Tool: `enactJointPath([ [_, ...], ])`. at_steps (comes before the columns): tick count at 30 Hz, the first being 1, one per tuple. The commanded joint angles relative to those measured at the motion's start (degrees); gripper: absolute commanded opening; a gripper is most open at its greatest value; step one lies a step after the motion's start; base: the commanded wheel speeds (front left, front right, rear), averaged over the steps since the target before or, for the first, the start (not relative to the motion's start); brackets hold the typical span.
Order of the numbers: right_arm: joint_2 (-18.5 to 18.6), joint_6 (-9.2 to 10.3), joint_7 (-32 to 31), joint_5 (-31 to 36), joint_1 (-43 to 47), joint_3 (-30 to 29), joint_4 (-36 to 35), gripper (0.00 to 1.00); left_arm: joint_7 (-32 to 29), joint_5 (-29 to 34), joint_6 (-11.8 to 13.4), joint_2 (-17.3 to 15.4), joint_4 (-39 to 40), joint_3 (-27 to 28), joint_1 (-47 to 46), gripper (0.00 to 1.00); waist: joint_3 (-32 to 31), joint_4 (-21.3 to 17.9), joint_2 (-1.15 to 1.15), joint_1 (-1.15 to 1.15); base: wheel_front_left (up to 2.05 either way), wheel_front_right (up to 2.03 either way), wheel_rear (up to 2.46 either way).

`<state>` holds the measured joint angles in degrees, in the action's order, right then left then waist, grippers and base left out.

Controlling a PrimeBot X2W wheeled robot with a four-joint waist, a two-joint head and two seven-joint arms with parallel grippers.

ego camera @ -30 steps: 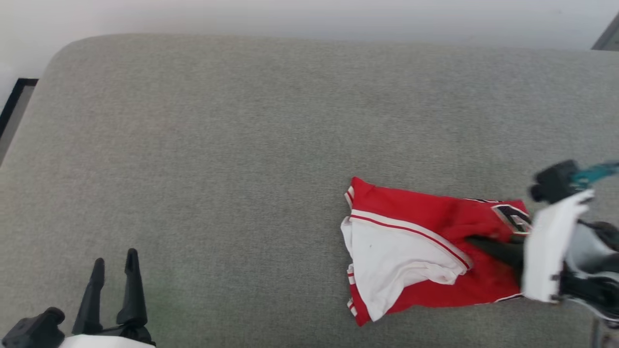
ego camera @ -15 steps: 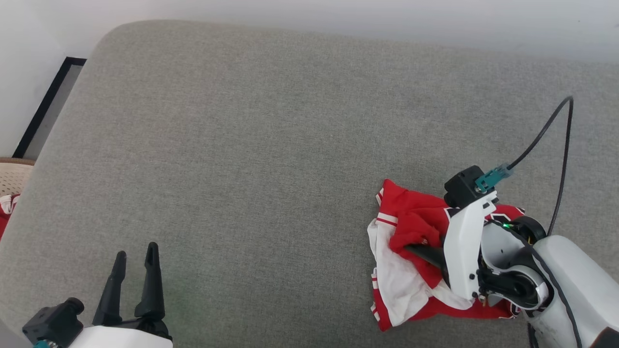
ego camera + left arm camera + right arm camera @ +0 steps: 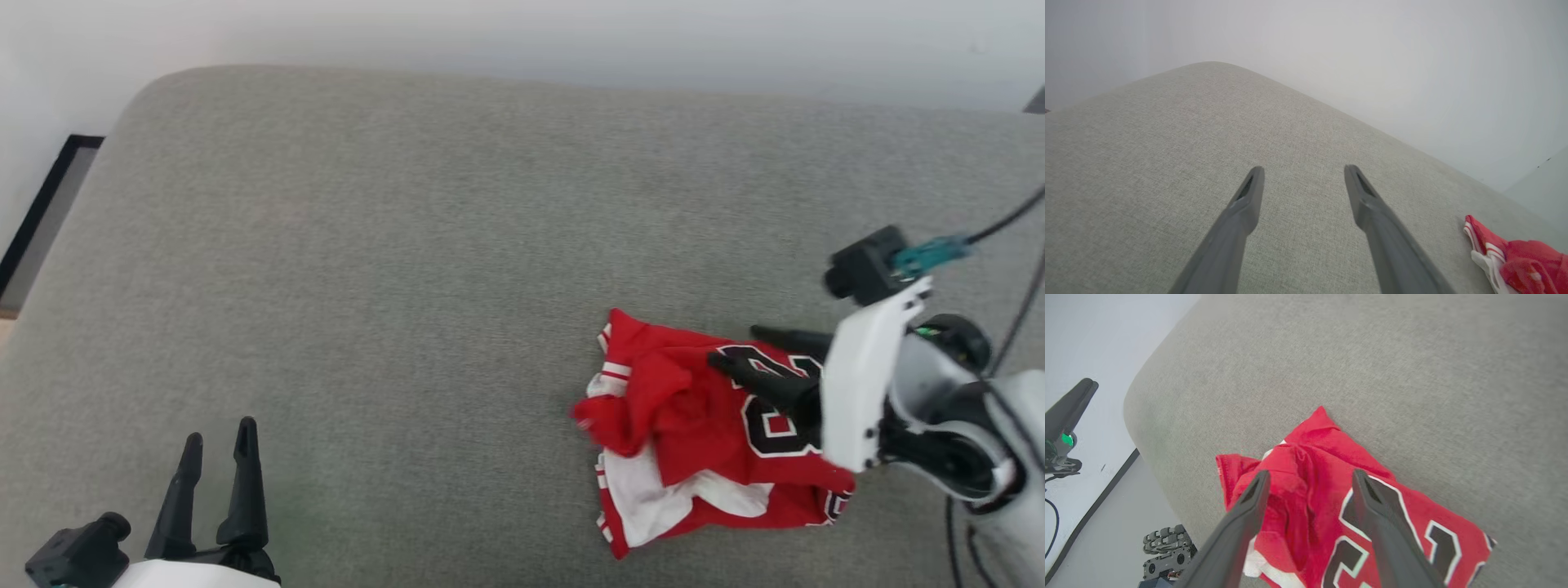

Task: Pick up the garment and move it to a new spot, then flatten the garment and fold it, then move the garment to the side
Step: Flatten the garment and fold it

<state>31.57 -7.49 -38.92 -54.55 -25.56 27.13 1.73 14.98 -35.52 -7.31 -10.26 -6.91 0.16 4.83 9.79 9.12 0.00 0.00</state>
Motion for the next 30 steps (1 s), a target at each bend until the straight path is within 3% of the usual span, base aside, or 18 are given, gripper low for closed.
enactJointPath([
  [1,0.5,0.0,0.8,0.3,0.8,-0.9,-0.7,1.0,0.3,0.0,-0.2,-0.2,0.2,0.0,0.2,1.0,-0.2,-1.0,0.0,0.0,0.0,0.0,0.0],
  [7,1.8,0.0,5.8,2.6,3.8,-7.7,-3.0,1.0,0.3,0.8,-0.2,-0.9,0.7,0.7,0.1,1.0,-0.6,-4.0,0.0,0.0,0.0,0.0,0.0],
  [15,1.0,0.0,17.9,7.6,9.3,-13.6,-3.0,1.0,0.3,1.5,-0.2,-1.6,1.2,2.0,0.4,1.0,-1.8,-7.7,0.0,0.0,0.0,0.0,0.0],
  [26,-2.2,0.0,39.4,17.8,16.2,-18.2,4.3,1.0,0.3,3.7,-0.2,-2.4,1.8,3.6,2.4,1.0,-4.8,-12.7,0.0,0.0,0.0,0.0,0.0],
  [30,-3.1,0.01,44.5,19.8,17.3,-18.8,7.2,1.0,0.3,4.0,-0.2,-2.5,1.9,4.1,2.7,1.0,-5.8,-13.6,0.0,0.0,0.0,0.0,0.0],
])
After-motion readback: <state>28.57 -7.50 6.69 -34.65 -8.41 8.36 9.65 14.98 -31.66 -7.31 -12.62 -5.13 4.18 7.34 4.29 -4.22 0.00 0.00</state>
